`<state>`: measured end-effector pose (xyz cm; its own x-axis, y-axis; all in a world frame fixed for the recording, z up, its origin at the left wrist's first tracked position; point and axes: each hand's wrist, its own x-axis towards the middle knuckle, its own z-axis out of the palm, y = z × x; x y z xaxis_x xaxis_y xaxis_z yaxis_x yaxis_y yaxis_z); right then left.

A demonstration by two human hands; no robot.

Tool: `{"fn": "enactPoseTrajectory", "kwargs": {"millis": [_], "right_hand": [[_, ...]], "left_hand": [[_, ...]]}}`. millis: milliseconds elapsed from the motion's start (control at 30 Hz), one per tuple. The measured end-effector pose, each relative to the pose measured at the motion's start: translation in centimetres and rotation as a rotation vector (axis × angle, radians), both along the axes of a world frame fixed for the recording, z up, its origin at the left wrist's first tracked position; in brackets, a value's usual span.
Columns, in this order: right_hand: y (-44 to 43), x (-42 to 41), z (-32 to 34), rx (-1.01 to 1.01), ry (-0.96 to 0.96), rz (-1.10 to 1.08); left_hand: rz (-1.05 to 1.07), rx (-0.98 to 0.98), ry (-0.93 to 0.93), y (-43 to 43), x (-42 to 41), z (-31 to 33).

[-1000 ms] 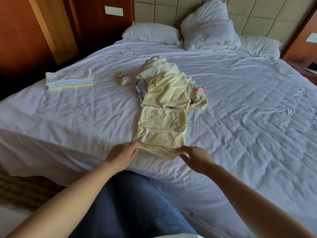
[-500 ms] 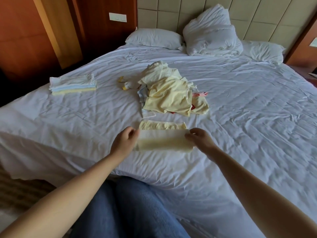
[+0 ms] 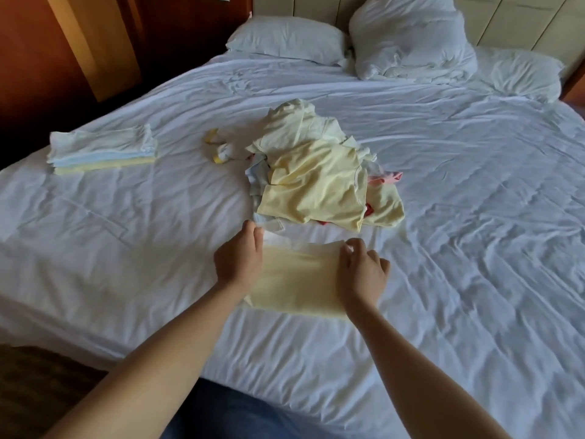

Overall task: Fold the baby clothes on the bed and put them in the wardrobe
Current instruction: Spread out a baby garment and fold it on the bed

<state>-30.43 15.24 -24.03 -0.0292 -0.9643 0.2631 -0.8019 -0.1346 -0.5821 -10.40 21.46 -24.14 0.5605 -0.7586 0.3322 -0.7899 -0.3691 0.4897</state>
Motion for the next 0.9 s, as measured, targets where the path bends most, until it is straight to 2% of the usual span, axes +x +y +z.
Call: {"fn": "enactPoseTrajectory", "kwargs": {"millis": [200, 333, 433, 500, 567, 633, 700, 767, 900], "right_hand": [[-1.9, 0.3, -3.1, -0.043, 0.164, 0.085], [-2.4, 0.4, -4.0, 0.004, 0.182, 0.060], [-2.5, 0.3, -3.9, -0.014, 0.157, 0.091], [-2.5, 0.4, -3.0, -0.053, 0.143, 0.152], [-2.1, 0.8, -1.8, -0.093, 0.143, 0.289], [-1.0, 1.0, -1.3, -0.041, 0.184, 0.459], [0.3, 0.8, -2.2, 0.059, 0.298, 0.562], [1.3, -0.1, -3.8, 0.117, 0.405, 0.549], [1.9, -0.8, -5.0, 0.145, 0.422, 0.465]], "left_hand": [[-0.029, 0.082, -0.105, -1.9, 1.0, -3.5], [-0.039, 0.090, -0.153, -2.7, 1.2, -4.8], [-0.048, 0.018, -0.139, -2.7, 1.3, -4.2], [-0.140, -0.072, -0.157, -2.5, 0.9, -3.1], [-0.348, -0.105, -0.200, -1.9, 0.0, -2.5], [-0.508, 0.001, -0.264, -0.9, -1.0, -3.0], [-0.521, 0.192, -0.265, 0.4, -1.7, -3.7], [-0.448, 0.365, -0.225, 1.7, -1.9, -4.6], [-0.353, 0.455, -0.195, 2.6, -2.2, -5.4]]}}
